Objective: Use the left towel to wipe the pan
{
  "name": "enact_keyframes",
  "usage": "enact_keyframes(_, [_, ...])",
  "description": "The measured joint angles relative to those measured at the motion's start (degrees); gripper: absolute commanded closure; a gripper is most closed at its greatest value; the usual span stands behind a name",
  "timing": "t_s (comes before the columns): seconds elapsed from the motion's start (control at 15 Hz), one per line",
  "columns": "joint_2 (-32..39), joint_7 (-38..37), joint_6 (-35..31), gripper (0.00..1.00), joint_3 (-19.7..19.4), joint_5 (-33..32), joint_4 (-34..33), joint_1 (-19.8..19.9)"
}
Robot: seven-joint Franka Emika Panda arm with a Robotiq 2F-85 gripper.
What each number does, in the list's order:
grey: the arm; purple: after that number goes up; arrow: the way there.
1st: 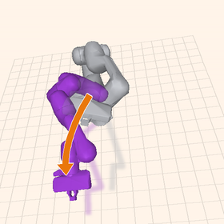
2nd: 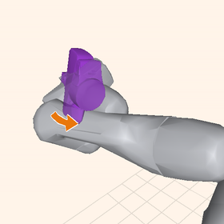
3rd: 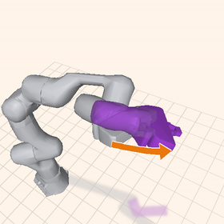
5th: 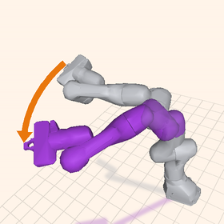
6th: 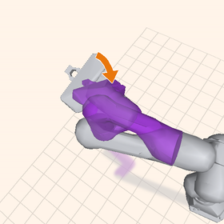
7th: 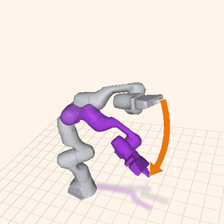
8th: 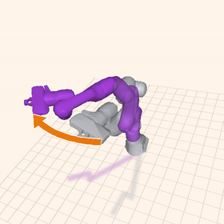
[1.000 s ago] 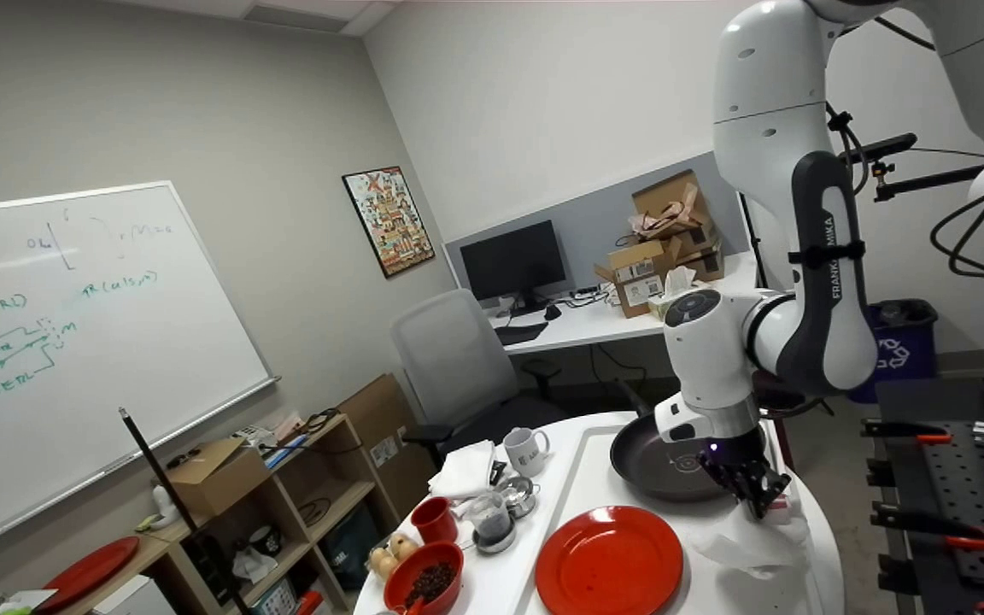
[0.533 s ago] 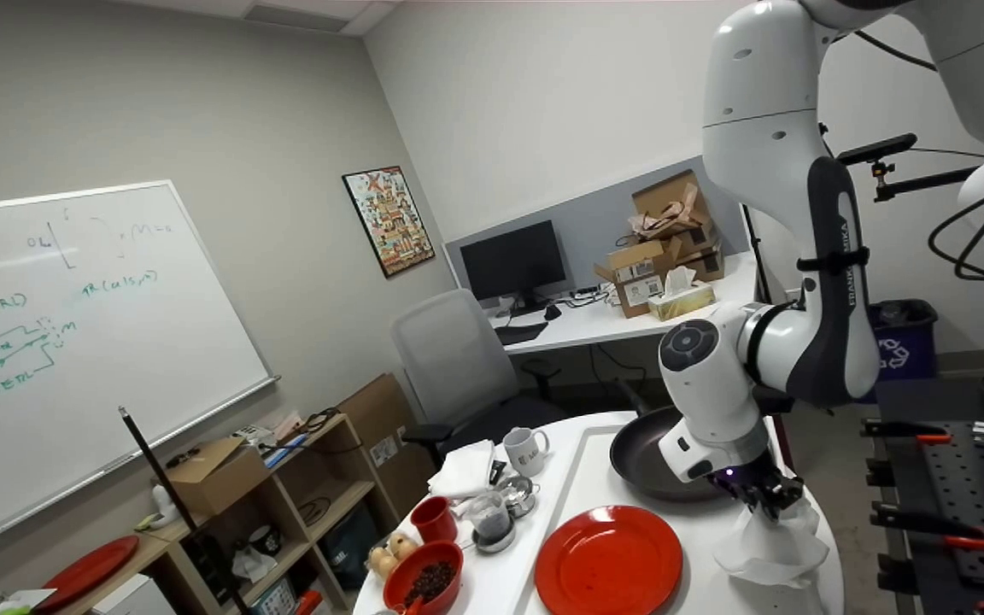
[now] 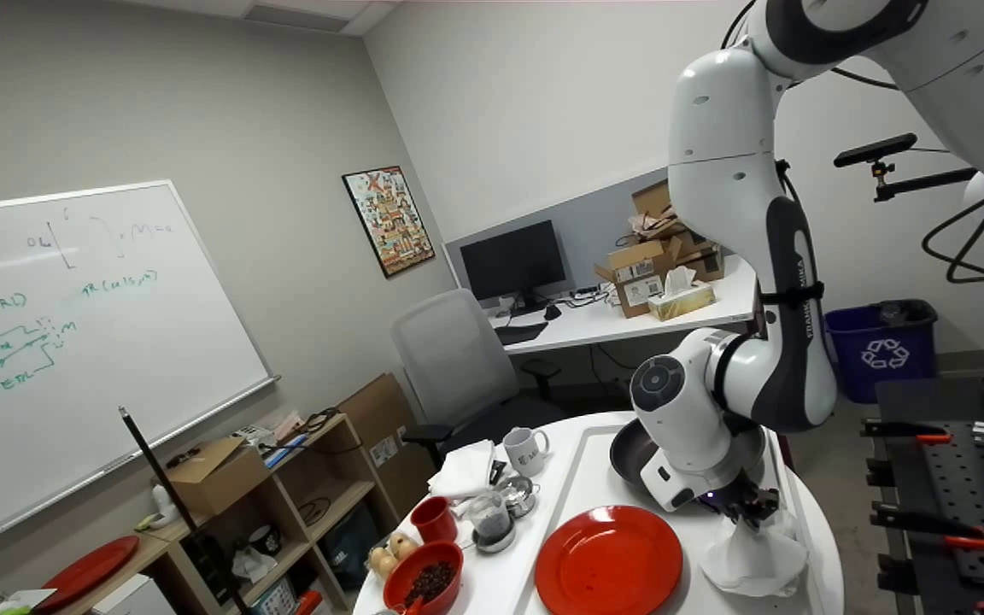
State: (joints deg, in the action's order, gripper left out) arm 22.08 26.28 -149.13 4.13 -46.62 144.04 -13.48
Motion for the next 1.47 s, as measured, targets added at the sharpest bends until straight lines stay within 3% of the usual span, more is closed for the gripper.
enact_keyframes(0.6, [7.9, 2.4, 8.4, 0.97, 0.9, -5.7, -7.7, 1.4])
enact_keyframes(1.47, [9.7, 10.0, 8.6, 0.97, 4.2, -6.9, -8.5, 4.6])
